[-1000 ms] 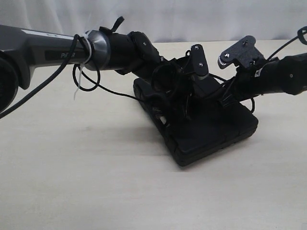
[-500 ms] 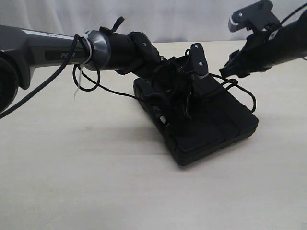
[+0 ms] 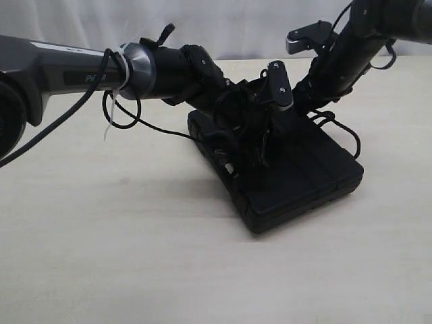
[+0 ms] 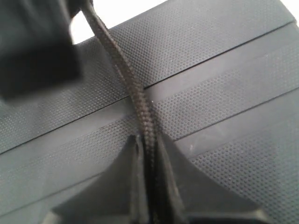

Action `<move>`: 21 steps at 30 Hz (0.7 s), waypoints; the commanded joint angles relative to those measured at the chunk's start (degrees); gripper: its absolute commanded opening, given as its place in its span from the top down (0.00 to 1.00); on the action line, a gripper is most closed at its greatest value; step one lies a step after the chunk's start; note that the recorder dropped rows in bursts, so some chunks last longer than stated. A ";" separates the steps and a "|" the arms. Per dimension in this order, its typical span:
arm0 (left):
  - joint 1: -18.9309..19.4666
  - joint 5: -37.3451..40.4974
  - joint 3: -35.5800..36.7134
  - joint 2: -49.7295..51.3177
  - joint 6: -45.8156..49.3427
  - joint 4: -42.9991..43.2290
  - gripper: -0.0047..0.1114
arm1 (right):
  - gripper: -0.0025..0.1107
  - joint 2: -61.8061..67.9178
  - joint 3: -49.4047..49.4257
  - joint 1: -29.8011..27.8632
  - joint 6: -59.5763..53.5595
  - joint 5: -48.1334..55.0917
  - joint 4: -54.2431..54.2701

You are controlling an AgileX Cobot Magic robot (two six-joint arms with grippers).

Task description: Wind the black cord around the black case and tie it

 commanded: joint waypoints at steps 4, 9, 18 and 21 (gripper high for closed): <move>-0.01 2.00 0.18 0.13 -0.13 0.90 0.96 | 0.84 1.79 -0.84 -0.07 1.60 -3.08 -3.64; -0.01 1.48 0.18 0.13 -0.13 0.89 0.96 | 0.94 -5.10 -0.84 -0.07 0.43 -4.84 -0.06; -0.01 5.57 0.18 0.13 1.85 4.47 0.96 | 0.94 -9.21 -0.74 -0.18 0.00 -5.91 2.48; -0.01 5.88 0.18 0.13 1.85 10.02 0.91 | 0.94 -9.72 -0.74 -0.18 0.11 -6.86 2.72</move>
